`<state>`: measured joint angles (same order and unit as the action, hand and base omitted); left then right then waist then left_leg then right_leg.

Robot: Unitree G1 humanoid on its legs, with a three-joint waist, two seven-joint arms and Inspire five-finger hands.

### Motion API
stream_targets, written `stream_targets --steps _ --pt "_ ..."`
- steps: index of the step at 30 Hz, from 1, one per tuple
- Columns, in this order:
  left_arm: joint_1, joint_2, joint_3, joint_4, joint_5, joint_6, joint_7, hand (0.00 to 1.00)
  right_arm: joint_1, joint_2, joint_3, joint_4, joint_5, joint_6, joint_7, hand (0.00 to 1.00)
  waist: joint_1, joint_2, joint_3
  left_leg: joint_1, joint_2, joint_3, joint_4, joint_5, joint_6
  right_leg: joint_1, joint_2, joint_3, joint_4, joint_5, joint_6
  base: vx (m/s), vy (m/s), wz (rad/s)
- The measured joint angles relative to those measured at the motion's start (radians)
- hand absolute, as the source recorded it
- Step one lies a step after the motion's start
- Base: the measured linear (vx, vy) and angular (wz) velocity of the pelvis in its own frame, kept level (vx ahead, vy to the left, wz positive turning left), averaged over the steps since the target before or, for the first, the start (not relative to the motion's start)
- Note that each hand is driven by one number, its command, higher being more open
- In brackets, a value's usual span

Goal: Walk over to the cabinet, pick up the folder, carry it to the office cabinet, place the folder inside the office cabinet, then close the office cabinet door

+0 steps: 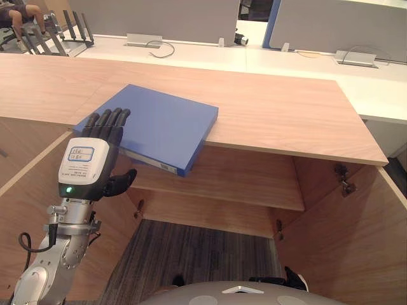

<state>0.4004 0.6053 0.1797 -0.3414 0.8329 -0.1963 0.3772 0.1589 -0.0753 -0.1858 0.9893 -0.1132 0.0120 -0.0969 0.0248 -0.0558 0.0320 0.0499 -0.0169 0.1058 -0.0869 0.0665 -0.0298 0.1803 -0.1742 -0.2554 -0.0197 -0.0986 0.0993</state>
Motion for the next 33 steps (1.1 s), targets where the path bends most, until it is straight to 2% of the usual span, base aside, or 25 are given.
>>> stream_targets --steps 14,15,33 --pt "-0.050 0.030 -0.009 0.040 0.039 0.004 -0.005 1.00 -0.018 0.000 -0.002 0.036 0.001 0.000 0.000 1.00 -0.002 -0.002 0.002 0.018 -0.002 0.010 -0.002 -0.001 0.000 0.013 -0.003 0.011 -0.004 0.001 0.000 0.00 -0.006 -0.01" --pt "-0.051 0.030 -0.009 0.040 0.042 0.005 -0.005 0.00 -0.018 0.000 -0.002 0.036 0.001 0.000 0.000 1.00 -0.002 -0.002 0.002 0.021 -0.002 0.012 -0.002 -0.001 0.000 0.015 -0.004 0.013 -0.004 0.002 0.000 -0.03 -0.022 -0.08" --pt "-0.170 0.035 -0.068 0.079 0.082 0.017 0.031 0.00 -0.027 0.000 -0.004 0.077 0.002 0.002 -0.001 1.00 -0.014 -0.002 0.001 0.042 -0.007 0.025 -0.003 -0.005 -0.001 0.036 -0.009 0.019 -0.019 0.009 0.001 -0.01 -0.007 -0.02"
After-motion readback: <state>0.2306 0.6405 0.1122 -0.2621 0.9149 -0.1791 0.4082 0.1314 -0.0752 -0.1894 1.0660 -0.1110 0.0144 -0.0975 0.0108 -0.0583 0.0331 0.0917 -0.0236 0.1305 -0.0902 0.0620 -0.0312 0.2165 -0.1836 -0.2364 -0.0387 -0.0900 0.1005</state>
